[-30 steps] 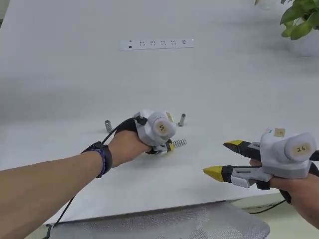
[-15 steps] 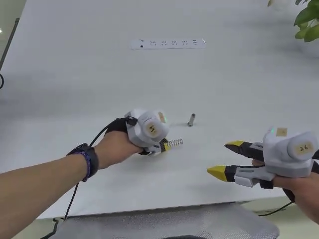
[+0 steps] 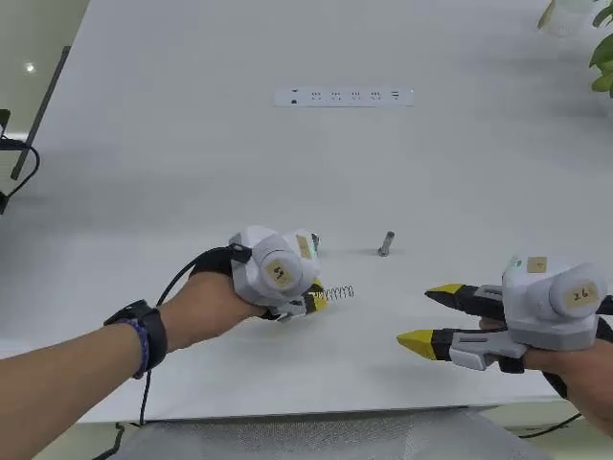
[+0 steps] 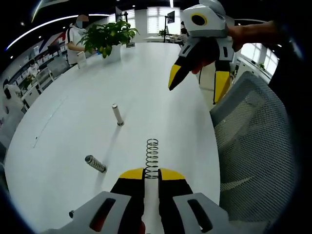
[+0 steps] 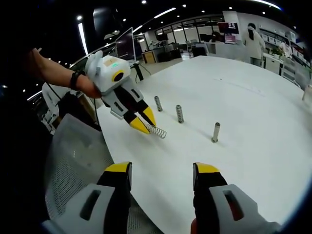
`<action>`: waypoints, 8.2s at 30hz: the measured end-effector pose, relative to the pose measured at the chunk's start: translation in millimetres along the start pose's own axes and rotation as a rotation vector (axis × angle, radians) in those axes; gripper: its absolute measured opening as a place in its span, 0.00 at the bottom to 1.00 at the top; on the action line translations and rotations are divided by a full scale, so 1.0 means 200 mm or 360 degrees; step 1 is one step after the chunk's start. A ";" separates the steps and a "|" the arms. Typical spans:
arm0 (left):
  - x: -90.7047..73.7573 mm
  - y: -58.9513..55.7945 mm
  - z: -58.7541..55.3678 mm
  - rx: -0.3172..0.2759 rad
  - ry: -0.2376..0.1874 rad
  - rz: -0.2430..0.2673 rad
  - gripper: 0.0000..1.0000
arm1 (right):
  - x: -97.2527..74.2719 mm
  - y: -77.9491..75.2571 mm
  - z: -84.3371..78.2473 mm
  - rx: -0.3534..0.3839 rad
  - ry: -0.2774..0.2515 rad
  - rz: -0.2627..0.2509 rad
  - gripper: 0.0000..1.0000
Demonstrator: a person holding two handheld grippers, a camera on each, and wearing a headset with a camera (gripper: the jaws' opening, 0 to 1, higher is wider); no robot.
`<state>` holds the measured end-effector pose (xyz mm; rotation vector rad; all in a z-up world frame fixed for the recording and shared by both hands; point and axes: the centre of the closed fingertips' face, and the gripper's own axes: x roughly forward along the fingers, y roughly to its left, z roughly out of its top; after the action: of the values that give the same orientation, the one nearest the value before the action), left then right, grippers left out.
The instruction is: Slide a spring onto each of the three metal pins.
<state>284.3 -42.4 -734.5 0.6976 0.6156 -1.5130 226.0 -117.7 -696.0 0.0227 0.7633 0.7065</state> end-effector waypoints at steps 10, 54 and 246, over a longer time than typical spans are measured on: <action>-0.07 -0.07 0.04 0.0035 -0.0048 -0.0008 0.02 | 0.08 0.05 0.04 -0.0066 0.0003 0.0107 0.44; -0.16 -0.21 0.24 0.0194 -0.0169 -0.0123 0.02 | 0.15 0.23 0.17 -0.0236 -0.0066 0.0471 0.11; -0.79 0.08 -0.18 -0.0689 -0.0471 0.0582 0.54 | 0.13 -0.40 0.36 -0.1138 0.0808 0.0192 0.09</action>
<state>305.2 90.0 -640.6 0.2281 0.5308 -1.0665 331.4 -146.8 -681.4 -0.7908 0.9551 1.0880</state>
